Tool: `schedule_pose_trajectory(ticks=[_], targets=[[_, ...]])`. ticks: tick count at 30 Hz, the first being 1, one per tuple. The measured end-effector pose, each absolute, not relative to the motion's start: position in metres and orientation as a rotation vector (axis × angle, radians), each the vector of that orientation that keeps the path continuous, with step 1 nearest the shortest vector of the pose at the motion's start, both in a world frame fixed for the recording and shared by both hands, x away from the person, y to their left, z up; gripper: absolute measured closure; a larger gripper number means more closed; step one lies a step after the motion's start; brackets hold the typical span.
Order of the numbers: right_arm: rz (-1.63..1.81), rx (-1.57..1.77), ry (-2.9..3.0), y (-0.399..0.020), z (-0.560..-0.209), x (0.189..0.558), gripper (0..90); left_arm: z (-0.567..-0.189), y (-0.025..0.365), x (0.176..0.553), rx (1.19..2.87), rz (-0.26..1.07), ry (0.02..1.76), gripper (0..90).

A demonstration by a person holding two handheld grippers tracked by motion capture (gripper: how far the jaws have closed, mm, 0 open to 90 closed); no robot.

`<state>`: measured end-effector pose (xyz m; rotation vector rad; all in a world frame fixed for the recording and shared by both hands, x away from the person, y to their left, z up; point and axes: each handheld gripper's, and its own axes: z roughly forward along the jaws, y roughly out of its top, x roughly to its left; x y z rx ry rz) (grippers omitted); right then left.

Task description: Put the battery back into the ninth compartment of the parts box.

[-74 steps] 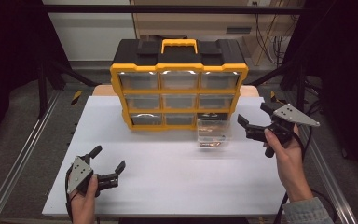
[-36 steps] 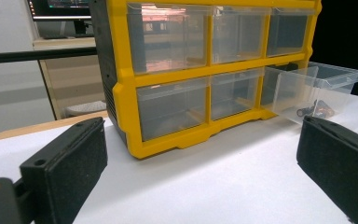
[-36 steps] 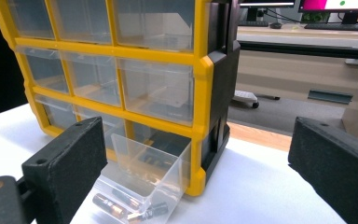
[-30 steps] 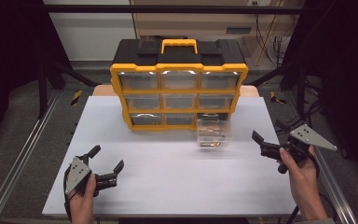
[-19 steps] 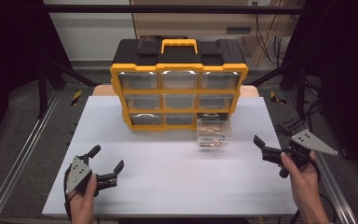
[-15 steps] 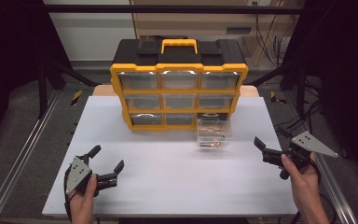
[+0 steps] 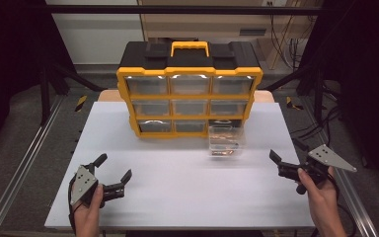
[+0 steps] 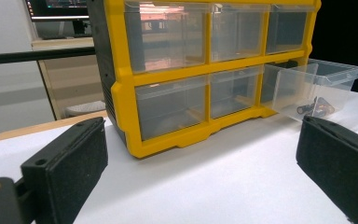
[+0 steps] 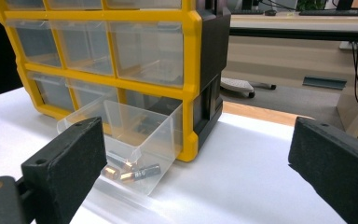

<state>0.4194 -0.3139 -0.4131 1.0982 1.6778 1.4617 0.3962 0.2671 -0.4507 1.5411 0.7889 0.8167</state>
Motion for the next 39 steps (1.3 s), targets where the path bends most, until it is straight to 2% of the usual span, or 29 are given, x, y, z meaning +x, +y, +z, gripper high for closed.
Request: schedule_pose_trajectory(ticks=[39], targets=[[1.514, 1.065, 1.741, -0.295, -0.455, 0.416, 5.0, -0.454, 0.265, 0.399, 1.556, 0.791, 0.779, 1.8]])
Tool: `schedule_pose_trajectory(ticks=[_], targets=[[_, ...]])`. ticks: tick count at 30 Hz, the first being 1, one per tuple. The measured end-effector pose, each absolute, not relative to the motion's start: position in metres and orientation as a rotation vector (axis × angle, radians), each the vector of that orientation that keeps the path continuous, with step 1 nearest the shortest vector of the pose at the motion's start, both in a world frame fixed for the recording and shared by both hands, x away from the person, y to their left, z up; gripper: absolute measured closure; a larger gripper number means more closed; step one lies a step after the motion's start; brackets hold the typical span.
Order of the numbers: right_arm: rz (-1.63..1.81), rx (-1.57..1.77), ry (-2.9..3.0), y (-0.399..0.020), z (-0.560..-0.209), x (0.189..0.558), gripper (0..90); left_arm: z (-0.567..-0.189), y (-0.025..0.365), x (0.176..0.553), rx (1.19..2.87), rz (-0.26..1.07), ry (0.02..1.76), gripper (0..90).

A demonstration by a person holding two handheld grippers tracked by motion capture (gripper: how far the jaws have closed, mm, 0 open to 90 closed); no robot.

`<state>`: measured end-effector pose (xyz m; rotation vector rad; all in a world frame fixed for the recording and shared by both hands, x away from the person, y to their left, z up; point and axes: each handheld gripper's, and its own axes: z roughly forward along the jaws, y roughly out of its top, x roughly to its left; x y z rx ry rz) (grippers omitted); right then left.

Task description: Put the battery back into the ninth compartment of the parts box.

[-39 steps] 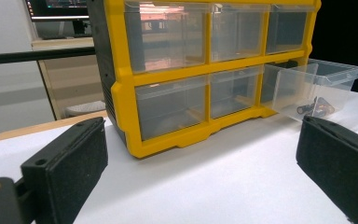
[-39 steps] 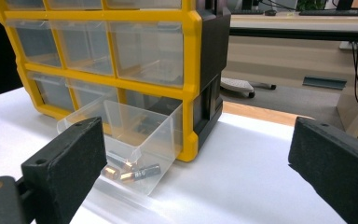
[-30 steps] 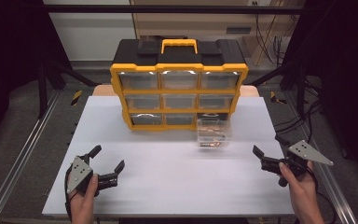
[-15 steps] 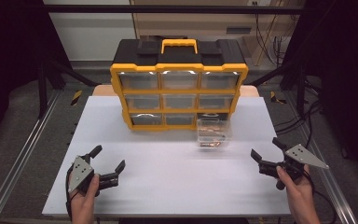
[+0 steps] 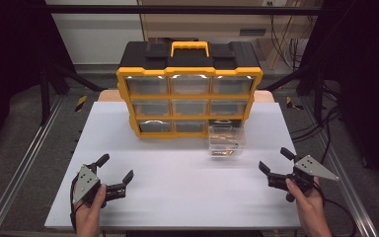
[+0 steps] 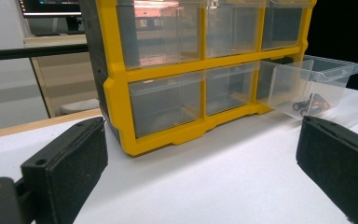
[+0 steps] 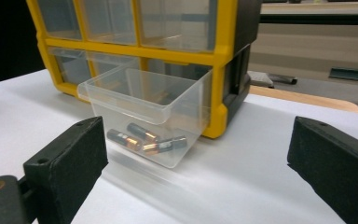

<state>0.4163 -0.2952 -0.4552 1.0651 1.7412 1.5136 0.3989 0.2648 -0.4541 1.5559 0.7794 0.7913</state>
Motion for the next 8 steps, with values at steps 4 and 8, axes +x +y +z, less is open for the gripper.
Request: schedule_pose_trajectory(ticks=[4, 8], targets=[[1.54, 1.056, 1.756, -0.287, -0.461, 0.419, 5.6, -0.455, 0.265, 0.4, 1.556, 0.779, 0.779, 1.9], [1.538, 1.045, 1.772, -0.281, -0.466, 0.42, 6.0, -0.455, 0.263, 0.4, 1.561, 0.759, 0.777, 1.9]])
